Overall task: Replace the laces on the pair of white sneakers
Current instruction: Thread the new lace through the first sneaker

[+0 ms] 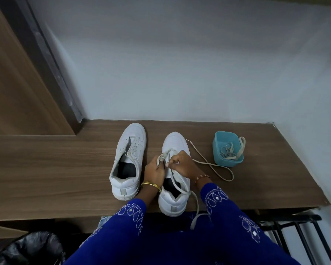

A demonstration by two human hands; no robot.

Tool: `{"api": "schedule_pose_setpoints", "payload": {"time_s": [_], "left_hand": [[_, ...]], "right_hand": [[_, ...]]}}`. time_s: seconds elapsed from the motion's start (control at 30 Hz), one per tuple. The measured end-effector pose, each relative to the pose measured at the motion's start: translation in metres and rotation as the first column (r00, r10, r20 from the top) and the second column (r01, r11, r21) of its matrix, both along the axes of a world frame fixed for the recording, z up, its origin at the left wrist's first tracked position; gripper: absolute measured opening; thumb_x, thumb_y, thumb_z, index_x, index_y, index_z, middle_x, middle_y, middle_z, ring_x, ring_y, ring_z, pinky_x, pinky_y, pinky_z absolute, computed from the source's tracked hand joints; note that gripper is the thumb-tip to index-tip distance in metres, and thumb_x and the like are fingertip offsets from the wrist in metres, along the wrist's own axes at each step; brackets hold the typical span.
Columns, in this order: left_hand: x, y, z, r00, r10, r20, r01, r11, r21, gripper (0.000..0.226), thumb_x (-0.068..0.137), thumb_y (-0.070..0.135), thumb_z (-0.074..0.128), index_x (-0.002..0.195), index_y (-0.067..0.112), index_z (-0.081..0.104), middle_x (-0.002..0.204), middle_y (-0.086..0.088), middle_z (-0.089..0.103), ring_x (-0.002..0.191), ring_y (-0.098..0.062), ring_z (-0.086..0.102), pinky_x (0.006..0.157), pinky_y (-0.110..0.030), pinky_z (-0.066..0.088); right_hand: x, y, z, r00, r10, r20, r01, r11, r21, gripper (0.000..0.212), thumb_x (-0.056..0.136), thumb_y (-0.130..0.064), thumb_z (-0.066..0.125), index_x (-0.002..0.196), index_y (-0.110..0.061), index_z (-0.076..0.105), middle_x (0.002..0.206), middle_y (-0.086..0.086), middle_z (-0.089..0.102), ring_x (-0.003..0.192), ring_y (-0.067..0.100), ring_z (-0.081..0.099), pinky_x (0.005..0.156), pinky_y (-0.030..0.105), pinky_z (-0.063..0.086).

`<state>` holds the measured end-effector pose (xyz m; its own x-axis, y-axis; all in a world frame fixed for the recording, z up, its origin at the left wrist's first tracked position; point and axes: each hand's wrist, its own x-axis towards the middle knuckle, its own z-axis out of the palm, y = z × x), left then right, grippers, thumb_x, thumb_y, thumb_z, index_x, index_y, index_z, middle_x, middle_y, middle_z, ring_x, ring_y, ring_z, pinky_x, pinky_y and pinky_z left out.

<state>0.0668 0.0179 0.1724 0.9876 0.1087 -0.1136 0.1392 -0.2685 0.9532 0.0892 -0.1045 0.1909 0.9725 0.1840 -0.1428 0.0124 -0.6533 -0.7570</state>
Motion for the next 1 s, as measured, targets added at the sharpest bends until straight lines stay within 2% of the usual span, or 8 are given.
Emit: {"api": "schedule_pose_setpoints", "payload": {"time_s": [0.13,0.27,0.4,0.5,0.6,0.7,0.87,1.0], "left_hand": [[-0.001,0.002,0.003,0.998,-0.058,0.001,0.057,0.998,0.029,0.028,0.096,0.015,0.043,0.118,0.008,0.059,0.113,-0.013,0.065,0.106,-0.026,0.058,0.087,-0.025,0.04],[0.0,0.007,0.001,0.994,-0.104,-0.013,0.105,0.992,0.069,0.028,0.095,0.014,0.043,0.117,0.005,0.059,0.11,-0.019,0.065,0.105,-0.032,0.058,0.09,-0.032,0.042],[-0.002,0.007,0.005,0.984,-0.176,-0.021,0.177,0.975,0.138,0.033,0.094,0.01,0.044,0.125,0.006,0.054,0.109,-0.02,0.064,0.102,-0.034,0.058,0.082,-0.025,0.04],[-0.005,0.011,0.011,0.957,-0.289,0.013,0.273,0.919,0.284,0.048,0.09,0.005,0.045,0.137,0.013,0.041,0.102,-0.02,0.066,0.093,-0.033,0.061,0.081,-0.027,0.045],[-0.006,0.013,0.017,0.884,-0.436,0.166,0.315,0.82,0.477,0.053,0.083,0.005,0.042,0.135,0.01,0.043,0.128,-0.015,0.055,0.12,-0.027,0.051,0.105,-0.027,0.035],[-0.005,0.007,0.019,0.74,-0.619,0.264,0.336,0.68,0.652,0.048,0.078,0.013,0.038,0.12,0.007,0.059,0.13,-0.016,0.055,0.125,-0.032,0.048,0.106,-0.041,0.034],[-0.009,-0.002,0.028,0.525,-0.821,0.225,0.302,0.427,0.853,0.046,0.063,0.025,0.038,0.095,0.019,0.072,0.104,-0.005,0.071,0.106,-0.035,0.062,0.088,-0.058,0.043],[-0.006,-0.005,0.034,0.521,-0.85,0.083,0.356,0.305,0.883,0.041,0.06,0.028,0.052,0.095,0.021,0.072,0.117,-0.007,0.065,0.121,-0.034,0.051,0.104,-0.063,0.022]], "right_hand": [[-0.017,-0.008,0.015,0.98,-0.195,0.041,0.188,0.973,0.138,0.02,0.084,-0.004,0.063,0.066,0.001,0.07,0.062,0.004,0.063,0.054,-0.001,0.054,0.056,0.01,0.038],[-0.028,-0.026,-0.001,0.879,-0.467,0.097,0.452,0.881,0.138,0.012,0.085,-0.001,0.055,0.087,0.002,0.067,0.091,0.014,0.066,0.081,0.018,0.057,0.07,0.021,0.039],[-0.025,-0.034,-0.013,0.925,-0.37,0.084,0.371,0.929,0.006,0.039,0.082,0.006,0.044,0.117,-0.002,0.06,0.119,0.015,0.059,0.113,0.027,0.054,0.098,0.031,0.042],[-0.019,-0.029,-0.014,0.964,-0.253,0.085,0.263,0.957,-0.125,0.046,0.086,0.005,0.042,0.13,-0.003,0.05,0.13,0.017,0.049,0.122,0.03,0.046,0.101,0.027,0.033],[-0.013,-0.026,-0.013,0.968,-0.239,0.075,0.249,0.953,-0.172,0.041,0.088,0.002,0.043,0.129,-0.001,0.05,0.126,0.019,0.05,0.119,0.032,0.046,0.098,0.03,0.035],[-0.01,-0.029,-0.011,0.945,-0.296,0.138,0.32,0.925,-0.204,0.018,0.088,-0.005,0.048,0.1,0.001,0.061,0.107,0.02,0.058,0.102,0.032,0.054,0.086,0.034,0.039],[-0.013,-0.046,-0.006,0.96,-0.278,0.046,0.281,0.939,-0.198,0.02,0.089,-0.009,0.052,0.07,-0.01,0.056,0.089,0.021,0.062,0.08,0.026,0.054,0.068,0.027,0.037],[-0.012,-0.055,0.012,0.947,-0.319,-0.042,0.32,0.947,0.024,0.019,0.096,-0.01,0.043,0.077,-0.014,0.045,0.067,-0.003,0.053,0.063,0.012,0.049,0.052,0.009,0.036]]}}
